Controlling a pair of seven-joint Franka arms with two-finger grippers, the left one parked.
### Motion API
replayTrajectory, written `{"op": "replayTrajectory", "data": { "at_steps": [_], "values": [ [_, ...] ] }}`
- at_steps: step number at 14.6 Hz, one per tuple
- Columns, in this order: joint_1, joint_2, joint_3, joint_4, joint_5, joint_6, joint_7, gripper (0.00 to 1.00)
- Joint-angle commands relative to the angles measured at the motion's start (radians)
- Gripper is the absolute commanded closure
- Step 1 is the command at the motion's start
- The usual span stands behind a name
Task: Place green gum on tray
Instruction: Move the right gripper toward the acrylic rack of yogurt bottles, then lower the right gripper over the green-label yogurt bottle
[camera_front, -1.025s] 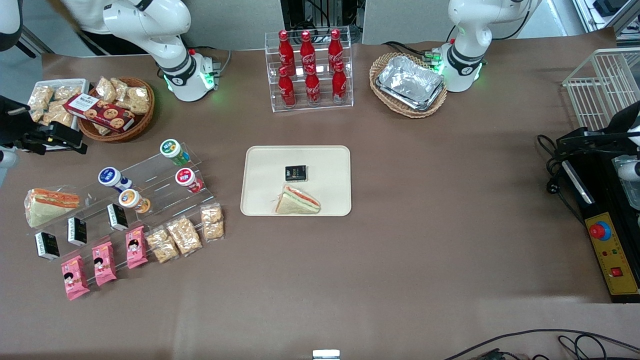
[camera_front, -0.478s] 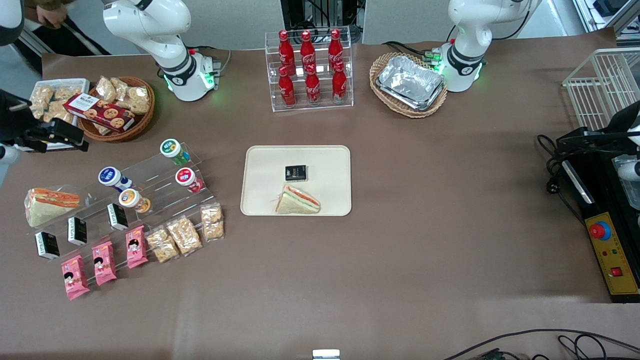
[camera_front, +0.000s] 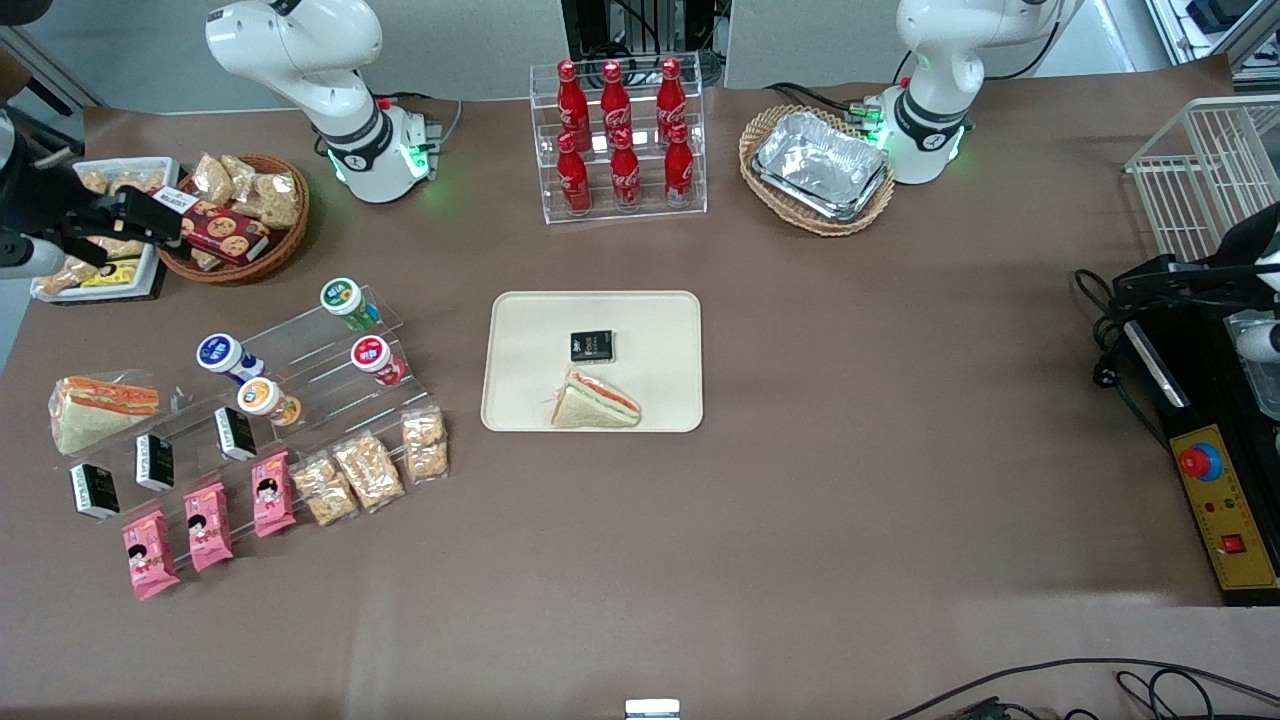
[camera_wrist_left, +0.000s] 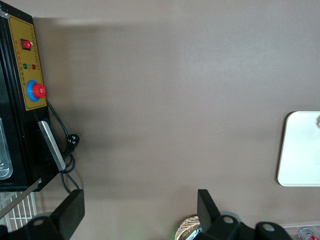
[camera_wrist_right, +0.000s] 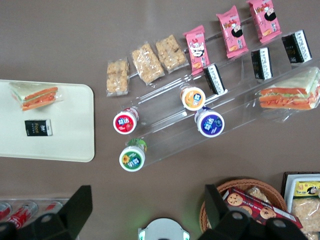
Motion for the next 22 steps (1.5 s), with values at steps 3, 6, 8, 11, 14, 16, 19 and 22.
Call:
{"op": "replayTrajectory", "data": {
  "at_steps": [3,6,8,11,14,16,19,22],
  "values": [
    [0.006,-0.179,-0.003,-0.223,0.01,0.042,0.044,0.0],
    [0.006,-0.285,0.023,-0.393,0.01,0.145,0.044,0.0],
    [0.006,-0.32,0.055,-0.471,0.01,0.188,0.05,0.0],
    [0.009,-0.348,0.075,-0.58,0.01,0.283,0.102,0.0],
    [0.021,-0.386,0.092,-0.721,0.011,0.433,0.128,0.0],
    [0.036,-0.382,0.12,-0.766,0.01,0.498,0.19,0.0],
    [0.039,-0.379,0.138,-0.846,0.01,0.616,0.209,0.0],
    [0.039,-0.373,0.138,-0.913,0.01,0.723,0.208,0.0]
  ]
}}
